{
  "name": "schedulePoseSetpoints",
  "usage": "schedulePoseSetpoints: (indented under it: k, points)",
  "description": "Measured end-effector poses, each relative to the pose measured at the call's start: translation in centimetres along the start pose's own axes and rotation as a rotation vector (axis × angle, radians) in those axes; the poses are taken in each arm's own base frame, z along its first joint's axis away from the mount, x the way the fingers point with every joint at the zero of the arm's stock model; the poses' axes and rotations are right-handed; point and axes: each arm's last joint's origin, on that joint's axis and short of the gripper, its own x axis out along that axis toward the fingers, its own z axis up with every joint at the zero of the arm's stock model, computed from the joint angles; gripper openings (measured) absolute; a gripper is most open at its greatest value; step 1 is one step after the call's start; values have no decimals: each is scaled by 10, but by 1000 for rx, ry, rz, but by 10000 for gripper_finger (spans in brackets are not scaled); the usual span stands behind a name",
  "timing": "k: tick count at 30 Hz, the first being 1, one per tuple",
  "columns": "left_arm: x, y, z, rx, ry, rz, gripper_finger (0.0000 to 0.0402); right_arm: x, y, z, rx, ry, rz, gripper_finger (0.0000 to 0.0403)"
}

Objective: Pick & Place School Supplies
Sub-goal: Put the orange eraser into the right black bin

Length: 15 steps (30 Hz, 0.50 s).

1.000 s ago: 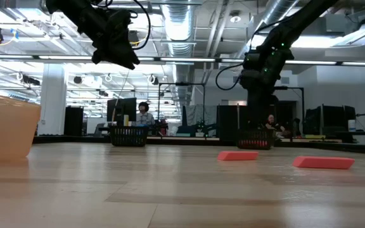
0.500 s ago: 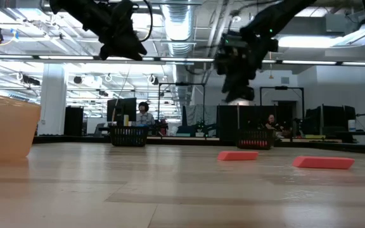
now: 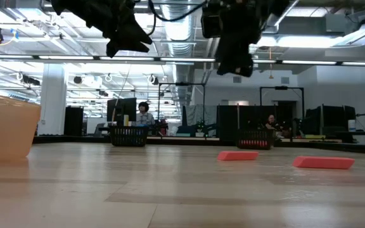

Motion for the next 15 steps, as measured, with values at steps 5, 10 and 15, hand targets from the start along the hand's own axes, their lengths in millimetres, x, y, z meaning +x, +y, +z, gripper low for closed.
schedulePoseSetpoints:
  k: [5,10,15]
  points:
    - [0,-2,0,72,11,-56,131,23,44,-30,118,-78,-173,98]
    - [0,-3,0,138,11,-101,117,34,77,-62,362,-264,-341,15]
    - [0,-3,2,167,-12,-105,70,33,96,-75,583,-621,-411,25]
